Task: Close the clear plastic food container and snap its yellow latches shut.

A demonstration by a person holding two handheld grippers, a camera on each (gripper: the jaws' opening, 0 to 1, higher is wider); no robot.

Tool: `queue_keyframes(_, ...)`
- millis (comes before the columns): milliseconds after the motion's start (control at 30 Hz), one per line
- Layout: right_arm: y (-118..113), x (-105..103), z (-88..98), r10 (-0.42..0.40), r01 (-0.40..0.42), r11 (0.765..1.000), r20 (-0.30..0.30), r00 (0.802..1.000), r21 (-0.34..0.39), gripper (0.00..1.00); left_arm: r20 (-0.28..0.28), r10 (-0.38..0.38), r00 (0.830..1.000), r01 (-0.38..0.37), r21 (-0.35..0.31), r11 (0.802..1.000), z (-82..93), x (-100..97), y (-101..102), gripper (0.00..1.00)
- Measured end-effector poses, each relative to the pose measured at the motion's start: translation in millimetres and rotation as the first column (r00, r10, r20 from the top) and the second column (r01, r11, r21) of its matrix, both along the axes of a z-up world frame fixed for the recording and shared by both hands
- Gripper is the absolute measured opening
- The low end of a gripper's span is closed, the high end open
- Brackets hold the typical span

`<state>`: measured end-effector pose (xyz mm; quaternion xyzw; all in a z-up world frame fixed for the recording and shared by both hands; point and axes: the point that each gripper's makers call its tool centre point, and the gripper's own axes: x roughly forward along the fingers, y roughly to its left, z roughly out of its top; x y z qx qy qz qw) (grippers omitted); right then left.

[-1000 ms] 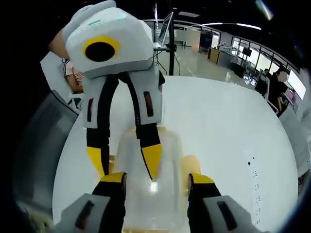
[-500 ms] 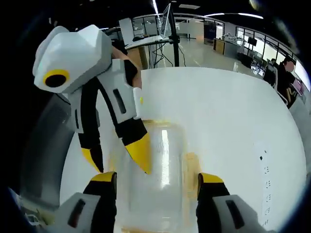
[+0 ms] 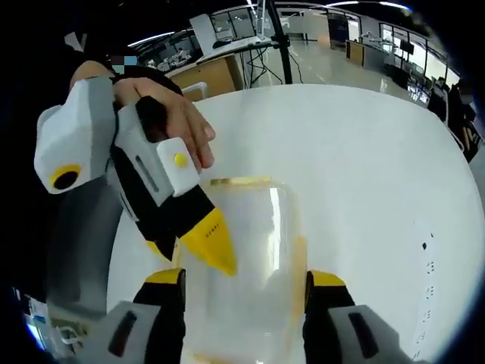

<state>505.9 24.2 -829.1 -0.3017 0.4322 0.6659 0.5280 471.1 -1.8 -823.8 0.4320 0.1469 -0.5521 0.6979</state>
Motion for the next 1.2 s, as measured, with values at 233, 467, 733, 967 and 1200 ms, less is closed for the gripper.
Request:
queue_keyframes(233,-1.5,-2.3,-5.2,0.05,-0.059,0.993,-0.086,0.995,-0.103,0.61,0.009,0.023,1.0,-0.023,-0.005,1.0,2.1,2.5,4.9,0.34)
queue_keyframes(467,-0.4,-3.5,-9.2,0.062,-0.082,0.988,-0.149,0.987,-0.132,0.63,0.003,0.027,1.0,-0.027,-0.038,0.999,3.2,-2.3,5.3,0.35)
queue_keyframes(733,-2.1,-1.3,-4.4,0.077,-0.094,0.989,-0.148,0.986,-0.116,0.7,-0.025,-0.01,1.0,0.009,-0.039,0.999,4.6,-18.4,1.8,0.51)
queue_keyframes(967,-7.6,1.8,7.1,0.066,-0.082,0.989,-0.131,0.989,-0.124,0.7,-0.043,0.005,0.999,-0.007,-0.05,0.999,13.3,-21.0,4.2,0.47)
queue_keyframes(1200,-6.9,4.0,19.7,0.074,-0.082,0.991,-0.077,0.994,-0.105,0.69,-0.055,-0.026,0.998,0.025,-0.022,0.999,19.7,-20.5,7.6,0.46)
